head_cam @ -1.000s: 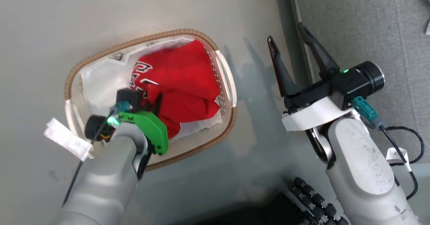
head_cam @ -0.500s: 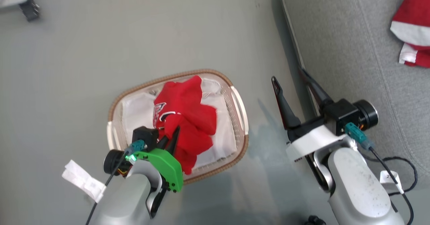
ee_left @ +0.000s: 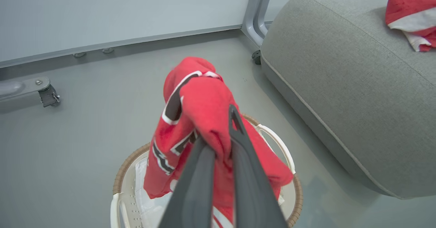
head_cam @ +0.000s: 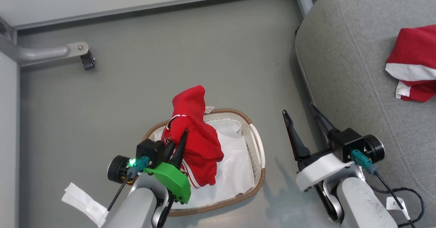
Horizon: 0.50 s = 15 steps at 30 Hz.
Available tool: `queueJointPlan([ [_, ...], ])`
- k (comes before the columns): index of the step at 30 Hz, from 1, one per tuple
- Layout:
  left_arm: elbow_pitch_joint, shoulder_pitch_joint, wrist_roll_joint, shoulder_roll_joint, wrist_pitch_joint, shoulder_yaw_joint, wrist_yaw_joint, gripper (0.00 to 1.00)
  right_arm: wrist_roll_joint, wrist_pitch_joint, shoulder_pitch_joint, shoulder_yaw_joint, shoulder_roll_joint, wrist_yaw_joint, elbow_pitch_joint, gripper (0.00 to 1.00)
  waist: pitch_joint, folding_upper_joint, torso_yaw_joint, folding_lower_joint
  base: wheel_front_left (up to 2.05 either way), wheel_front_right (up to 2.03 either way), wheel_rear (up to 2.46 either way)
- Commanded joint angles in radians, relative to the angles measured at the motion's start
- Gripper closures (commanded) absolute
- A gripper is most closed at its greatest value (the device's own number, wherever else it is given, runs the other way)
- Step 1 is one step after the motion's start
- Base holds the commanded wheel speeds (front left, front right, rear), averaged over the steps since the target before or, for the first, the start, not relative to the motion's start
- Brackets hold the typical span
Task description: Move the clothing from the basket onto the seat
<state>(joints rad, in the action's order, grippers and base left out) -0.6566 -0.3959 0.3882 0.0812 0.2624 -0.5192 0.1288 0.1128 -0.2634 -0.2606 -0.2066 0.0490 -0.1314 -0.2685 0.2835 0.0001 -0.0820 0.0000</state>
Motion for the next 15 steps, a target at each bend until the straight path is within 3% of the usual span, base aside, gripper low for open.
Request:
queueJointPlan([
  [1,0.023,0.027,-0.018,0.001,0.003,0.015,0.003,1.0,0.0,-0.002,0.024,0.002,0.005,0.001,-0.005,0.0,-0.084,-0.0001,0.034,0.0,0.0,0.0,0.0],
  [15,0.226,0.046,-0.094,-0.015,0.003,0.067,0.003,1.0,0.004,-0.002,0.107,0.003,0.005,0.001,-0.012,0.0,-0.203,-0.0001,0.046,0.0,0.0,0.0,0.0],
])
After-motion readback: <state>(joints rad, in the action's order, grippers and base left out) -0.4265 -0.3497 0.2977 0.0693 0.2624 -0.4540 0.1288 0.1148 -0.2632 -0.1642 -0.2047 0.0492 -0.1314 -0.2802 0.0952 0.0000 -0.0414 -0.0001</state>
